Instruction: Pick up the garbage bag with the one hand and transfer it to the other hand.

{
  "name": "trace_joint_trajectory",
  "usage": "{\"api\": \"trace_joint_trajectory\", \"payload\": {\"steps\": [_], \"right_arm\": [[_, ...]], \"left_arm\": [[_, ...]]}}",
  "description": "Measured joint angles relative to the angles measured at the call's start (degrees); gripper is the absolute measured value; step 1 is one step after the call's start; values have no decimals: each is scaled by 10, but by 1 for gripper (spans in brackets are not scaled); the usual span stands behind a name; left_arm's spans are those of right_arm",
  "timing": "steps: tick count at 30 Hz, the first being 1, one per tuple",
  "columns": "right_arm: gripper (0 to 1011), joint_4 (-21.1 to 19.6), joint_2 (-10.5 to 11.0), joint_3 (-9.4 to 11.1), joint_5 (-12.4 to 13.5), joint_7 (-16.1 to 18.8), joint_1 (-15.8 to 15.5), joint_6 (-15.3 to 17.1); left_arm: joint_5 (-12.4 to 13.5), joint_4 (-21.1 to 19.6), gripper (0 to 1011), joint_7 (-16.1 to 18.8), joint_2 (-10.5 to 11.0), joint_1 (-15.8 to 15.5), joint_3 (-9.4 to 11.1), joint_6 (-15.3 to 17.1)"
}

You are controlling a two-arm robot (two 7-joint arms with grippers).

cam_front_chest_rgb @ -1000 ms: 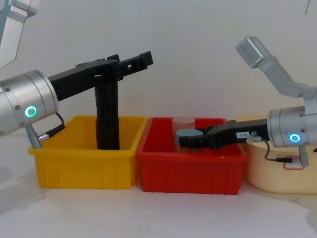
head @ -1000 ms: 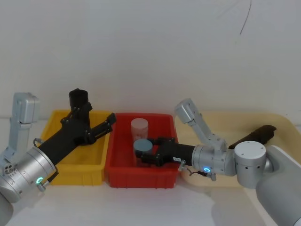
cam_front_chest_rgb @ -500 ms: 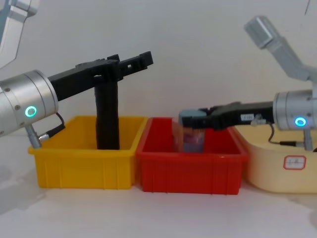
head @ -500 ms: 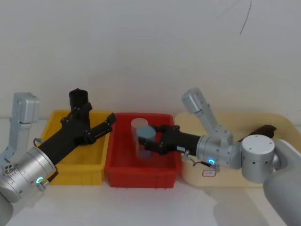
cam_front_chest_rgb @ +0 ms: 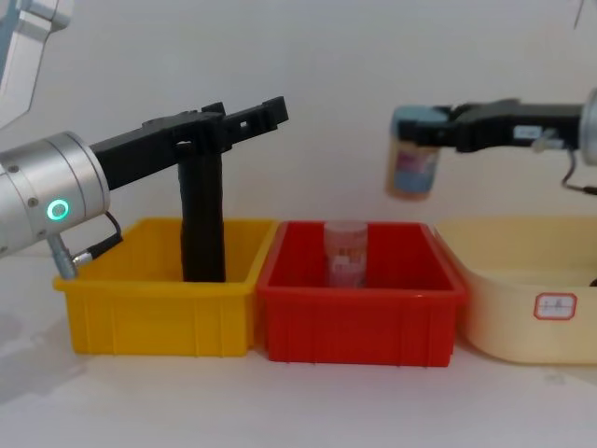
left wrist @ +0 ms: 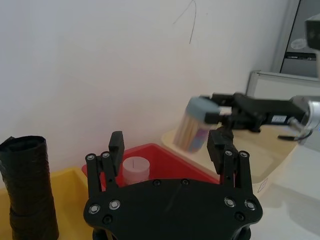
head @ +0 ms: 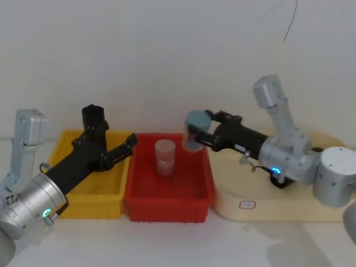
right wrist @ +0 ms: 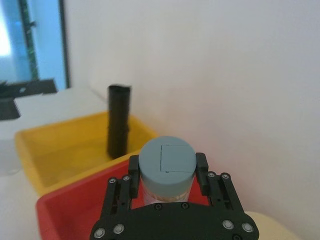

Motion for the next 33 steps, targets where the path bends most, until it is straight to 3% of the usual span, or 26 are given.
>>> {"api": "trace_joint_trajectory", "payload": {"steps": [15, 24, 33], "right_arm": [[645, -125, 73, 76, 10, -85, -91, 15], [645, -151, 101, 113, 20, -114, -147, 36], [645, -155, 112, 124, 30, -115, -176, 52]], "left_arm": [[0, 0, 1001, 0, 0, 0, 0, 0], [0, 0, 1002, 0, 0, 0, 0, 0], [0, 0, 1002, 0, 0, 0, 0, 0]]}}
